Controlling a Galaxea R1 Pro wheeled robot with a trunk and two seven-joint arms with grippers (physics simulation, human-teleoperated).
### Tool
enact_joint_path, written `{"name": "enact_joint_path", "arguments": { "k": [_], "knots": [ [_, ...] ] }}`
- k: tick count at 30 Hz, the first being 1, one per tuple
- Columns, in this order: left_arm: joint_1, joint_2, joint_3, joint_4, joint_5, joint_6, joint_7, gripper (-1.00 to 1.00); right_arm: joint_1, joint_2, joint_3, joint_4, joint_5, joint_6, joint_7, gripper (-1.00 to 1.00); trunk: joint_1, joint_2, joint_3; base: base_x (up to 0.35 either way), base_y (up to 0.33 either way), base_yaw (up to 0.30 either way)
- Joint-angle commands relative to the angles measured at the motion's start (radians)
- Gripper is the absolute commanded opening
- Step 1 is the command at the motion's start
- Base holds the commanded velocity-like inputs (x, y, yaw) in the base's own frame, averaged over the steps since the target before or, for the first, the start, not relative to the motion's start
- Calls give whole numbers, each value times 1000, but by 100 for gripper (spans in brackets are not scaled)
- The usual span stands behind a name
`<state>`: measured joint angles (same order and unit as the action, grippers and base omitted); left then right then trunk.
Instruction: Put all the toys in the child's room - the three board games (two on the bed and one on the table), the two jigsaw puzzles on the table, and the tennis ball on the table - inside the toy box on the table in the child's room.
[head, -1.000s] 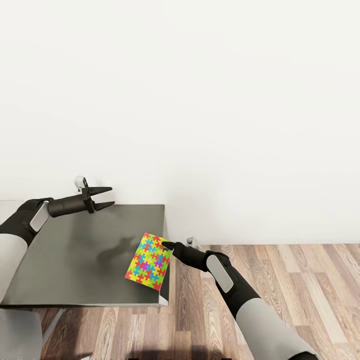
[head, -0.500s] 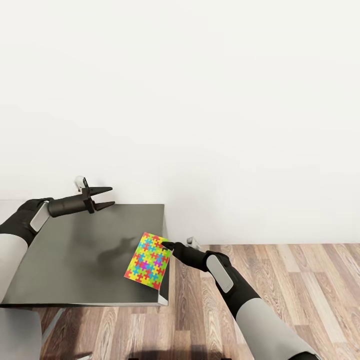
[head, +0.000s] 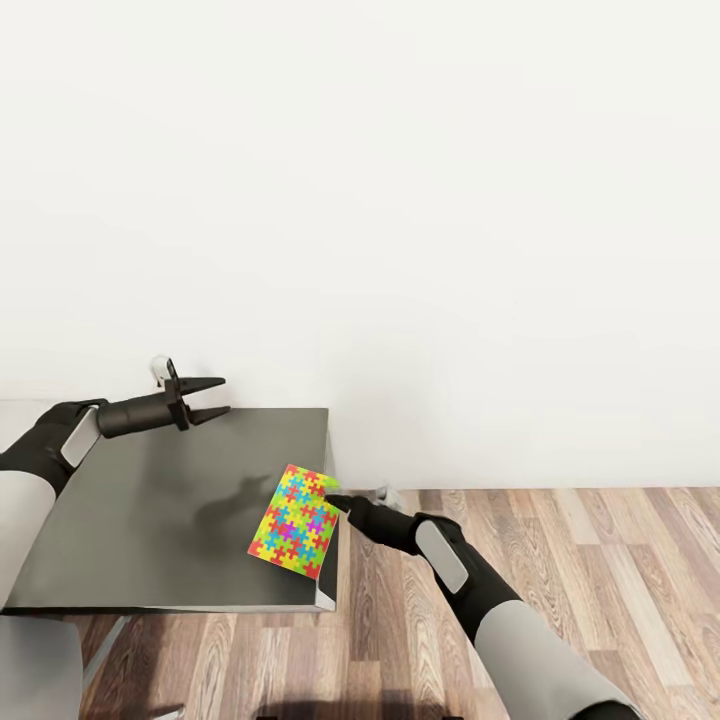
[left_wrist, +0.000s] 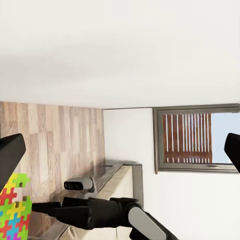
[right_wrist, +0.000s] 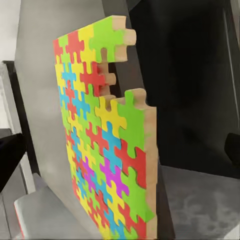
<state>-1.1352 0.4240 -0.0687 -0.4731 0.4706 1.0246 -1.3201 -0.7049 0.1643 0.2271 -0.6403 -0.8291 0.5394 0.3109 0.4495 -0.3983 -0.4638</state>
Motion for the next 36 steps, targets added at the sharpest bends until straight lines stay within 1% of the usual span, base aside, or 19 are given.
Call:
{"name": "enact_joint_path", "arguments": {
  "k": [1,5,7,10,11,13,16,22,36],
  "knots": [
    [-1,1,-6,0,5,8,-4,100,-1,-1,1,3,-2,-10,26,100,1,-2,-2,0,0,0],
    [0,1,-6,0,5,8,-4,100,-2,-3,1,8,-1,-35,65,100,1,-2,-2,0,0,0],
    [0,1,-6,0,5,7,-4,100,-1,-2,1,9,10,-41,76,100,1,-2,-2,0,0,0],
    [0,2,-6,0,5,7,-4,100,-1,-1,-1,11,46,-44,83,100,1,-2,-2,0,0,0],
    [0,2,-6,0,5,7,-4,100,-1,0,-2,11,68,-45,85,100,1,-2,-2,0,0,0],
    [0,2,-6,1,5,6,-4,100,-1,0,-4,11,96,-46,86,100,1,-2,-2,0,0,0],
    [0,2,-6,1,5,6,-4,100,-1,1,-5,11,115,-47,87,100,1,-2,-2,0,0,0],
    [0,2,-5,1,5,6,-4,100,-1,1,-5,11,126,-47,88,100,1,-2,-2,0,0,0],
    [1,2,-5,1,5,6,-4,100,-1,1,-6,11,128,-47,88,100,1,-2,-2,8,1,0]
  ]
}}
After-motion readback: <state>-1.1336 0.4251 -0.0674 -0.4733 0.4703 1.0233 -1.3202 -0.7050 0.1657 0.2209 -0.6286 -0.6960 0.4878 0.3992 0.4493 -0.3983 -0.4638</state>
